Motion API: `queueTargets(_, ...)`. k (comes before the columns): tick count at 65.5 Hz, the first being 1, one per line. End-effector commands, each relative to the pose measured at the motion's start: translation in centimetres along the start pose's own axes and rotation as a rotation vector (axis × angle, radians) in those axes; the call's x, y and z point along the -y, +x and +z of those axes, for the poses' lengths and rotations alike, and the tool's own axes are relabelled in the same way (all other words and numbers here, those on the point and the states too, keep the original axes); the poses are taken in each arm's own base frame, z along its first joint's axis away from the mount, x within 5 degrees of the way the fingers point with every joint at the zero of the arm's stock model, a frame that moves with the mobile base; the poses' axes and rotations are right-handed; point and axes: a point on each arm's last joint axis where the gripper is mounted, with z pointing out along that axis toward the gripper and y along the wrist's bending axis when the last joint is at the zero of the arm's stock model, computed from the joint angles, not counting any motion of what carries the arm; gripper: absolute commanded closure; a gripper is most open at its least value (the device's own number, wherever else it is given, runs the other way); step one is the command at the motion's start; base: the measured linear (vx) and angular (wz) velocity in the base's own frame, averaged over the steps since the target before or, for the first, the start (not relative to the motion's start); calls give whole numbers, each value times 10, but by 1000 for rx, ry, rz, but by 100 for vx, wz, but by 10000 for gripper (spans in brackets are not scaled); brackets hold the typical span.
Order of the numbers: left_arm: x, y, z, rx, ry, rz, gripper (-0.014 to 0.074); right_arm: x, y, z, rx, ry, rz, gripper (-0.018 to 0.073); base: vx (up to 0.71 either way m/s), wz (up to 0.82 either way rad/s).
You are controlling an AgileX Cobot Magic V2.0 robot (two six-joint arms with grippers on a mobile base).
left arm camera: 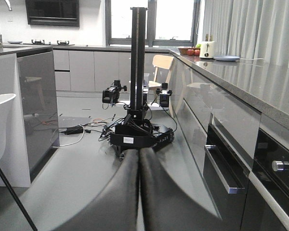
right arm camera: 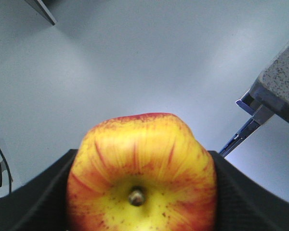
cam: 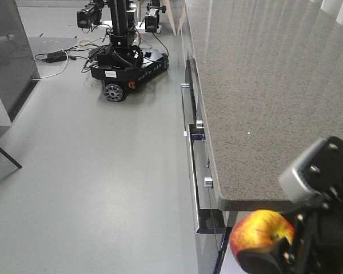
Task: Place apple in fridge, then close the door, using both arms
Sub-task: 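Lift the apple off the counter with the right gripper, then drive the base away from the counter holding the apple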
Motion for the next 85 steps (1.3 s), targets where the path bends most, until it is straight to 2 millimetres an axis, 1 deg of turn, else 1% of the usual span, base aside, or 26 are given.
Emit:
queueTargets(1, -1, 2, 0, 61, 0, -8, 602, -4, 3, -16, 114, -1, -11, 492, 0, 0)
queueTargets(10, -1, 2, 0, 61, 0, -8, 602, -7, 17, -27, 145, -3, -22, 492, 0, 0)
queueTargets(22, -1, 2, 0, 61, 0, -8, 602, -10, 27, -35, 171, -6, -32, 492, 0, 0)
queueTargets(85, -1, 2, 0, 61, 0, -8, 602, -10, 29, -36, 159, -9, -34, 492, 0, 0)
